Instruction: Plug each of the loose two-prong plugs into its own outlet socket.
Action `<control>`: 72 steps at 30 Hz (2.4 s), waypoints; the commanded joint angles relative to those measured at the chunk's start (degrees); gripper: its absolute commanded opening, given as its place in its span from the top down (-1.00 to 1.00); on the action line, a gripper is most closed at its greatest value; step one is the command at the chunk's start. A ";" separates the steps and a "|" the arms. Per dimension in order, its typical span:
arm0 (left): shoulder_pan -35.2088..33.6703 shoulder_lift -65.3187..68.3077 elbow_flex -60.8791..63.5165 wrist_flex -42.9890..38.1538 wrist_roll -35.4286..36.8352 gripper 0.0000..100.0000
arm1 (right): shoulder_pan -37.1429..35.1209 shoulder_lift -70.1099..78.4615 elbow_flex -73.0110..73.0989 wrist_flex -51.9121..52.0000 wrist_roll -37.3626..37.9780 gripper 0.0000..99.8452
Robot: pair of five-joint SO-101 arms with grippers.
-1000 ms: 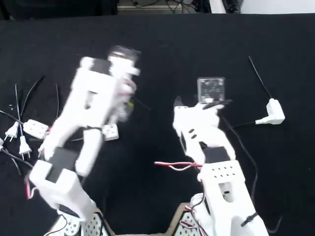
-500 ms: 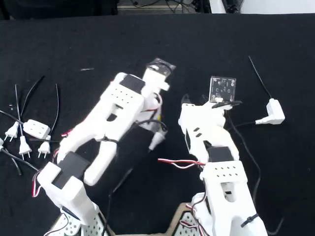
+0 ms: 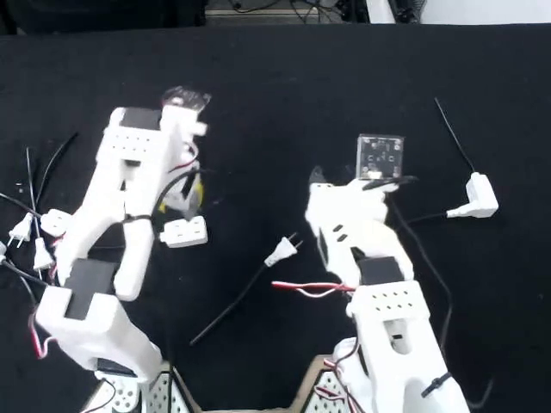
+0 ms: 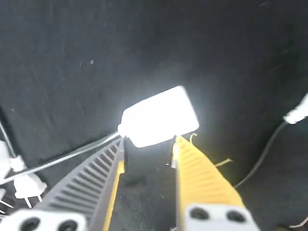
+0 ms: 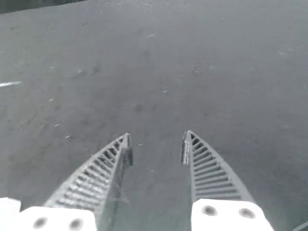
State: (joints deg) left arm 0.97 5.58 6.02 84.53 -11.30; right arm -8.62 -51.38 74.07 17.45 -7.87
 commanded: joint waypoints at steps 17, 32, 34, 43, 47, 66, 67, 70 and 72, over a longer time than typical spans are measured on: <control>-10.33 -29.80 44.88 -45.27 15.56 0.69 | -12.04 4.53 -11.12 12.22 2.81 0.66; -17.54 -29.71 52.18 -56.35 29.10 0.70 | -12.66 15.08 -22.64 32.53 15.21 0.67; -17.54 -29.80 51.91 -56.26 29.10 0.70 | -14.51 15.08 -16.92 27.87 12.04 0.67; -17.54 -29.80 52.18 -56.26 29.10 0.70 | -18.20 15.08 -3.91 14.15 -9.14 0.66; -17.45 -29.80 52.18 -56.26 29.10 0.70 | -17.85 15.08 -3.74 14.24 -11.25 0.66; -17.36 -29.45 51.74 -56.26 29.10 0.70 | -18.11 15.08 -2.51 18.90 -6.95 0.56; -17.36 -29.45 51.74 -56.26 29.10 0.70 | -18.11 15.08 -2.95 20.48 -6.59 0.56; -17.36 -29.36 51.74 -56.26 29.10 0.70 | -18.11 15.16 -4.35 24.44 -6.59 0.56; -17.27 -29.27 51.74 -56.35 29.10 0.70 | -18.11 15.16 -4.79 24.79 -6.77 0.56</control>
State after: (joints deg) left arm -16.18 -22.11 58.77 28.97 17.36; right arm -26.02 -36.26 72.13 40.92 -15.25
